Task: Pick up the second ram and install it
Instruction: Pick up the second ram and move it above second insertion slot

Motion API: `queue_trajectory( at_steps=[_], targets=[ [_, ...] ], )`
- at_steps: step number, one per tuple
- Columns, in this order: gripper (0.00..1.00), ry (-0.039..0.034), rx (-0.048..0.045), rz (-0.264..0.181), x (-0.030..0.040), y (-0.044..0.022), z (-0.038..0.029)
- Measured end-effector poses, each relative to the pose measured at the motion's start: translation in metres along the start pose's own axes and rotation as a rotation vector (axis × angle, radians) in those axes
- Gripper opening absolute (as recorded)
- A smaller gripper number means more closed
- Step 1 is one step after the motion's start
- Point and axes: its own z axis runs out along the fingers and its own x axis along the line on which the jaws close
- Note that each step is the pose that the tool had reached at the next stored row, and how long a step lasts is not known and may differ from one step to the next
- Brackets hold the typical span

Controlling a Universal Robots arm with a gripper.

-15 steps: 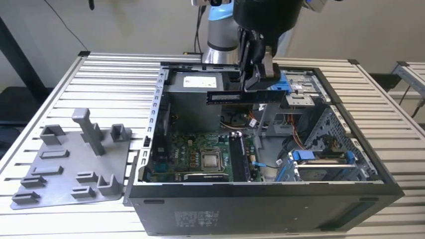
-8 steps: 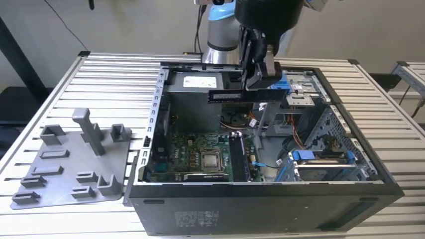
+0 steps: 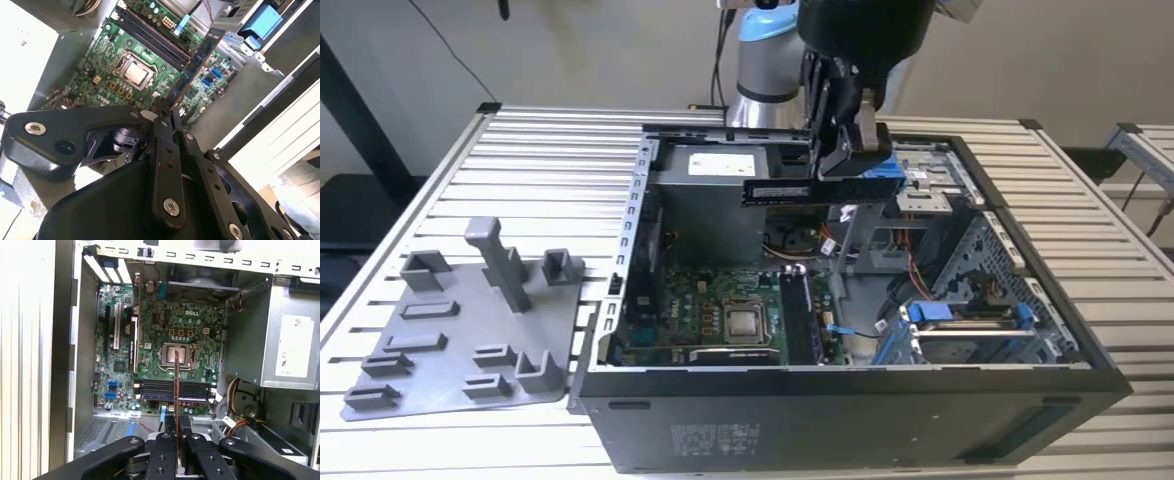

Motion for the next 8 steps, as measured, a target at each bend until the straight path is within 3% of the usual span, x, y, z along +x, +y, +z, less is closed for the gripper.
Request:
queue_trajectory(
  at_steps=[8],
  targets=[
    [0.14, 0.0, -0.0001, 0.0, -0.0009, -0.003, 0.0001]
  ],
)
